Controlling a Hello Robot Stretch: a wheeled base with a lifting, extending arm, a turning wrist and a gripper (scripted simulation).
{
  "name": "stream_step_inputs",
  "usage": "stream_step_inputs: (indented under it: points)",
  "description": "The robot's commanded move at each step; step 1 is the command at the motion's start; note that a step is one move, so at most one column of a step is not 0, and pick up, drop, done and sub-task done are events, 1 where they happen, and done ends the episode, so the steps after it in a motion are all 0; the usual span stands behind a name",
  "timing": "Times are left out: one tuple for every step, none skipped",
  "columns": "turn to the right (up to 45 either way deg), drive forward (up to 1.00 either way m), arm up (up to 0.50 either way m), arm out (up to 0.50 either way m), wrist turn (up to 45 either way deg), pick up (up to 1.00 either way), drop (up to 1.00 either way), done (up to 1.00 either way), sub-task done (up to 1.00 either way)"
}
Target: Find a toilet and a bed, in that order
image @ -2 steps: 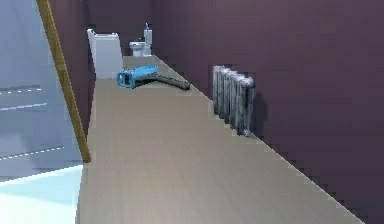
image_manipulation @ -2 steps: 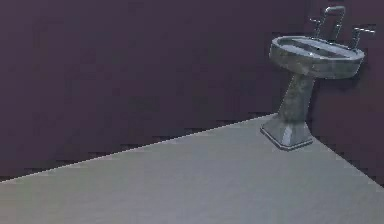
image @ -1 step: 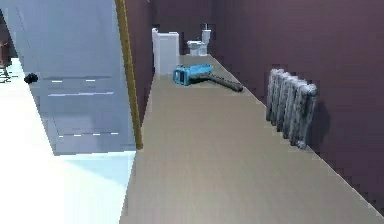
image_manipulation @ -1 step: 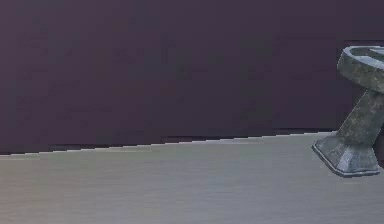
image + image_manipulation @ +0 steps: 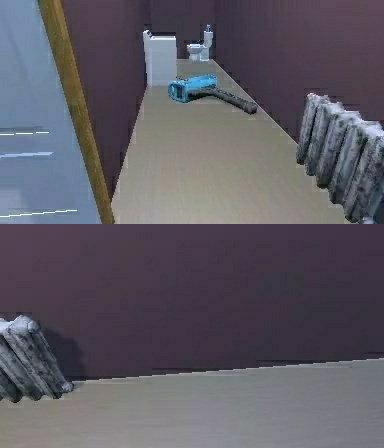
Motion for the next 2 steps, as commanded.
stream_step_inputs:
  points:
    - [0.0, 1.0, 0.0, 0.0, 0.0, 0.0, 0.0, 0.0, 0.0]
    - [-3.0, 0.0, 0.0, 0.0, 0.0, 0.0, 0.0, 0.0, 0.0]
